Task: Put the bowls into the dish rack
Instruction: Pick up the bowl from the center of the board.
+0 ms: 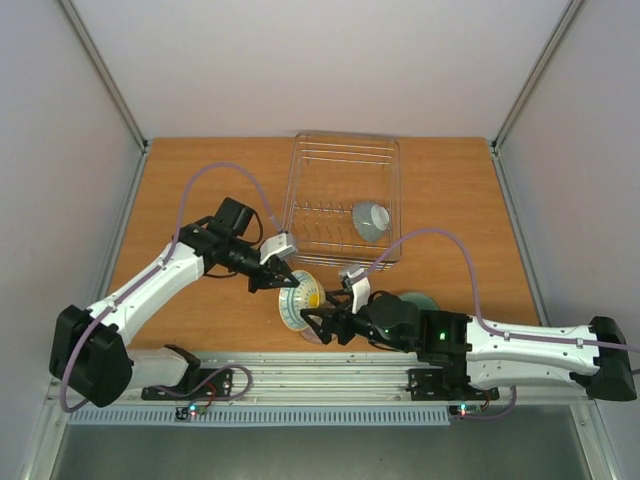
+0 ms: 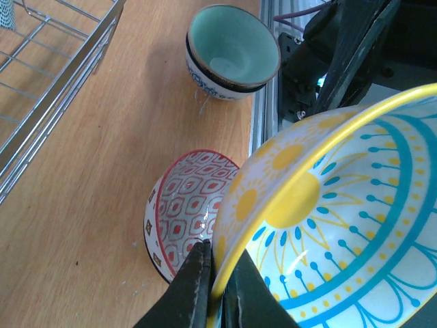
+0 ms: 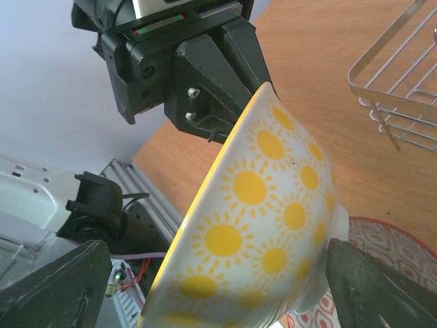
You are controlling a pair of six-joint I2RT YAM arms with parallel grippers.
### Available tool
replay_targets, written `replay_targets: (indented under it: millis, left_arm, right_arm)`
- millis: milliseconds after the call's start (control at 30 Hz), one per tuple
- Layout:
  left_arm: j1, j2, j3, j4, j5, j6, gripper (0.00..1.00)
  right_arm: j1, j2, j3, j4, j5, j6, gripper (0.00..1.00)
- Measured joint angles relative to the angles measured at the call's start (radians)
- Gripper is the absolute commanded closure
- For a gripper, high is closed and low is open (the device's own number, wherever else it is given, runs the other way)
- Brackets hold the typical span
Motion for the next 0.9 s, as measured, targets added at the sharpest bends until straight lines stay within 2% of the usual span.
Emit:
replay_targets:
  millis: [267, 433, 733, 900]
  left_arm:
    - [-0.002, -0.029, -0.017, -0.024, -0.021, -0.004, 1.0]
    - [-0.01, -0.039, -0.018, -0.011, 0.003, -0.013, 1.0]
    - [-0.013, -0.039, -0.018, 0.027, 0.045, -0.023, 1.0]
    - [-0.013, -0.039, -0.018, 0.033, 0.046, -0.023, 1.0]
  right_arm:
    - [0.098, 0.052, 0.008, 0.01, 0.143, -0.008, 0.12]
    - [0.155, 0.014, 0.009, -0.013, 0.219, -0.011, 0.12]
    - [0.171, -0.116, 0.014, -0.127, 0.308, -0.024, 0.1]
    - [0.171, -0.121, 0.032, -0.182, 0.335, -0.031, 0.04]
